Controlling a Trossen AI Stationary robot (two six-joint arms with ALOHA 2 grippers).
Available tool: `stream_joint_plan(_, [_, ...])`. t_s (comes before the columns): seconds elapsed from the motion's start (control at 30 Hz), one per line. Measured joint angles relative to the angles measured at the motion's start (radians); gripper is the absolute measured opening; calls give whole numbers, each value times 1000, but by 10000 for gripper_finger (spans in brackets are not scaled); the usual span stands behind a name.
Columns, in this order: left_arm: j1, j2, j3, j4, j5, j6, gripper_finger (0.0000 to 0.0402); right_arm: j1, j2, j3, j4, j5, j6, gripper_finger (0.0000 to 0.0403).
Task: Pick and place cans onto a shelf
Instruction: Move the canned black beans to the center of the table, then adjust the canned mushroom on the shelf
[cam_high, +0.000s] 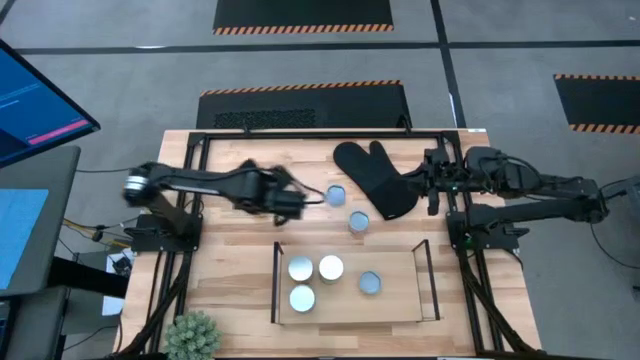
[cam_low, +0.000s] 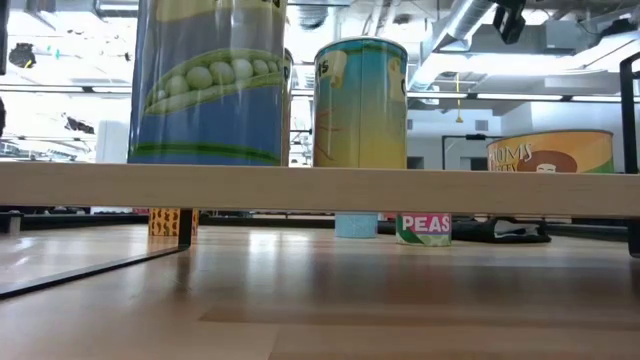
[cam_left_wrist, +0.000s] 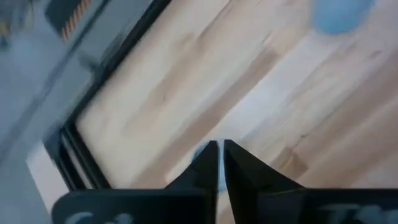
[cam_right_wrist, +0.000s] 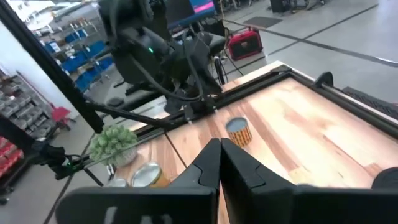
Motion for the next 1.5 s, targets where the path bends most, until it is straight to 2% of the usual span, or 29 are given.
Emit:
stream_joint_plan(0.13, [17,-214,-314,139,70,-188,9,-2,20,0,6,31,20,33])
stream_joint_plan(0.3, [52,-415,-620,464,214,-239,21,-2,62,0,11,53,40,33])
stream_joint_plan(0.4, [91,-473,-729,566,246,-285,34,-2,89,0,11,53,47,33])
stream_joint_plan(0.57, [155,-463,-789,464,257,-356,36,1,138,0,11,52,95,33])
stream_joint_plan(0.73, [228,-397,-793,449,227,-327,4,1,183,0,14,51,107,33])
stream_joint_plan(0.87, [308,-282,-794,504,321,-247,2,1,211,0,13,45,122,33])
stream_joint_plan(1.0, [335,-142,-770,664,426,-156,1,1,220,0,14,45,122,33])
stream_joint_plan(1.13, [323,-46,-651,843,465,-73,0,1,218,0,12,44,123,33])
stream_joint_plan(1.23, [305,3,-522,884,472,28,0,1,211,0,8,42,122,33])
stream_joint_plan(1.5, [256,43,-210,636,463,175,0,1,209,0,-40,38,121,33])
